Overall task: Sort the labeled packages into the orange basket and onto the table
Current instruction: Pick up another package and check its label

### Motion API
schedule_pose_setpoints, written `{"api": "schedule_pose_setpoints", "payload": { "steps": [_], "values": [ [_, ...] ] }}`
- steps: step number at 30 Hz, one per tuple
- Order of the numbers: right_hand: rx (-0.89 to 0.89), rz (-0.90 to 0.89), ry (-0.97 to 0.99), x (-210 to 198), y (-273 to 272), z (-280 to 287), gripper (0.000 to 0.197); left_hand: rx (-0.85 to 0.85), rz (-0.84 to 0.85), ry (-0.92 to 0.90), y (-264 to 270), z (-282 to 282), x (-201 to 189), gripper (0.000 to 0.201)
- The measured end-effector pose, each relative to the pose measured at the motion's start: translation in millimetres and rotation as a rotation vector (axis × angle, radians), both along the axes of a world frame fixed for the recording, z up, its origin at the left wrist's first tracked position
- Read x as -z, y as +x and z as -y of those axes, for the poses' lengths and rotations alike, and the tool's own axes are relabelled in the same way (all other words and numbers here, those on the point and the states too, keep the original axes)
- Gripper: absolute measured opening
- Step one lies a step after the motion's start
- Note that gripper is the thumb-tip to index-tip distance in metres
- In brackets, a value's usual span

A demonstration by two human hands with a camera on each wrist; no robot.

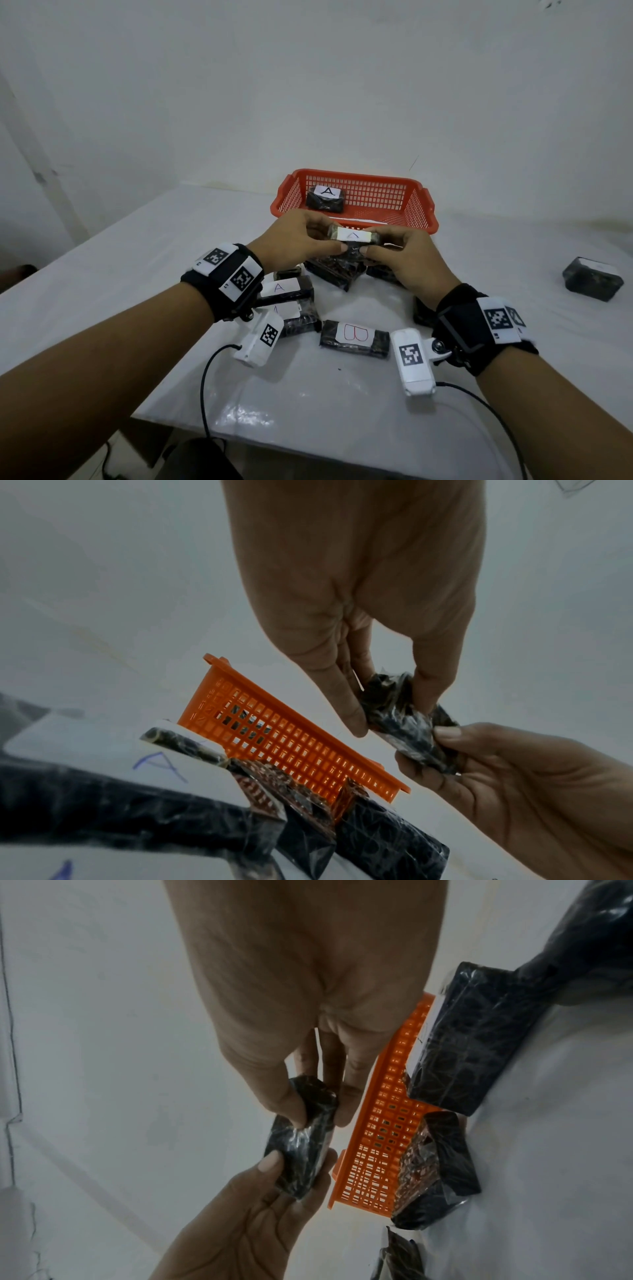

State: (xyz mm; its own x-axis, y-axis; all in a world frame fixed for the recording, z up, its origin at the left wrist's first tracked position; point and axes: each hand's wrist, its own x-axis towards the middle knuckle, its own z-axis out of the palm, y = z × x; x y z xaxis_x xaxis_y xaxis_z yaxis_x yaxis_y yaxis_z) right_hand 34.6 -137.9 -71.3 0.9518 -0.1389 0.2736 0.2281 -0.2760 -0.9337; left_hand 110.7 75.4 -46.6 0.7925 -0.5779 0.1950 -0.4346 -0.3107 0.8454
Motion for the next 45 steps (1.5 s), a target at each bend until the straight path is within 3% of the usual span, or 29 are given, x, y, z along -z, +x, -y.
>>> {"api": "schedule_pose_setpoints", "payload": {
  "steps": [7, 12, 25, 28, 31, 36, 40, 45],
  "values": [
    [-0.004, -0.018, -0.022, -3, -3, 1, 0.031, -0.024, 0.007, -0.007, 2, 2, 6, 0.032],
    [0.046, 0.033, -0.025, -2, -5, 3, 0.027, -0.013, -0.014, -0.042, -1, 3, 5, 0.03],
    [0.007, -0.034, 0.019, -1, -7, 1, 0.034, -0.05, 0.028, -0.063, -6, 6, 7, 0.035],
    [-0.061, -0.111, 0.137, -4, -6, 0, 0.04, -0.058, 0.053, -0.071, -7, 5, 9, 0.037],
    [-0.073, -0.168, 0.334, -7, -8, -2, 0.032, -0.041, 0.06, -0.076, -9, 4, 10, 0.042],
    [-0.013, -0.134, 0.297, -5, -6, 1, 0.031, 0.004, -0.081, -0.144, -11, 4, 11, 0.05],
    [-0.004, -0.122, 0.306, -6, -6, -2, 0.03, -0.031, -0.128, -0.164, -14, 7, 11, 0.028],
    [-0.019, -0.136, 0.269, -3, -7, -3, 0.025, -0.064, -0.083, -0.14, -12, 7, 11, 0.024]
  ]
}}
